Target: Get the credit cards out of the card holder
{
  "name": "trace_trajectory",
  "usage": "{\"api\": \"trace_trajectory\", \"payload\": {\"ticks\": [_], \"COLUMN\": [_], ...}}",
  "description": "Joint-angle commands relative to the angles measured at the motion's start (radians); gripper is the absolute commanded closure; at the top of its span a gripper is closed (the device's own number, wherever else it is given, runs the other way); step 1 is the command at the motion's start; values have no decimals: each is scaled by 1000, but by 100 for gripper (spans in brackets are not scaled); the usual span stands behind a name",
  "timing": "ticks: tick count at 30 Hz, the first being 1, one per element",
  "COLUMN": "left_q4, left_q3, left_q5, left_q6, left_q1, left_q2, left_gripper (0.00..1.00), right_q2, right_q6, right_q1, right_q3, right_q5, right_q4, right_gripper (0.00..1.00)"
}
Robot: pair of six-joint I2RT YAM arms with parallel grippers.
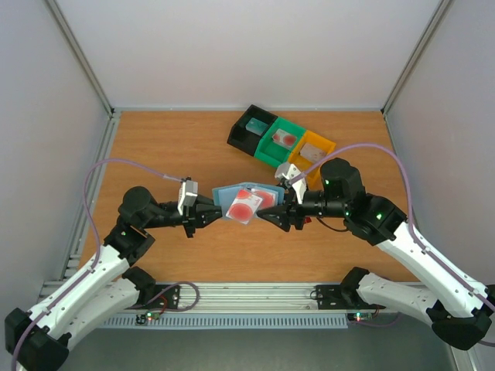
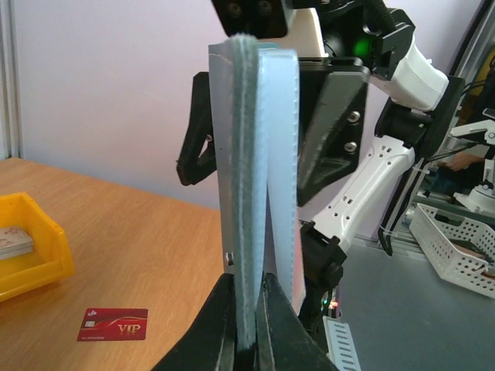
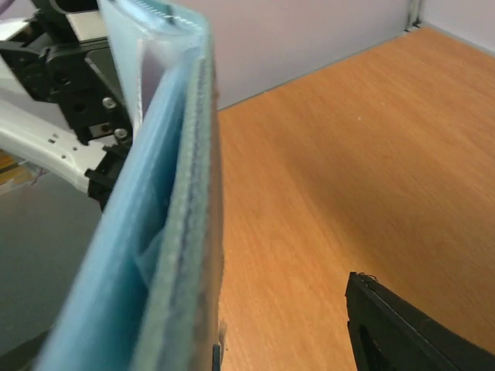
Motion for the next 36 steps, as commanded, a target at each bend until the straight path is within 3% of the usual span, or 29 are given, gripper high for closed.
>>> {"api": "trace_trajectory", "payload": {"ticks": [1,7,13,17,21,27,36], "left_q4": [68,56,41,48,48,45,66], "left_q3": [2,2,0,1,2,-5,-9], "left_q5": [-44,-46,-47,-46,-44,-35,-12], "left_q6": [0,1,5,3,2,10,16], "left_q1": [-6,-6,-6,-6,-6,-6,-6], "left_q2": [-6,-7,-14,-9,-10,-24,-19], "left_gripper": [100,100,100,100,100,100,100], "right_q2": [5,-33,-65,-55,-48,-115,-119], "right_q6": [-2,-42,-61,20,34,-46,-52], "right_q1": [5,5,4,4,5,3,3], "right_q3": [25,13,26,23,23,13,49], "right_q5": [-113,-192,-110,-42,34,105,147], "right_q4": [12,-11,-73,1,21,-42,-72], "right_gripper": [27,22,17,20,32,27,29]}}
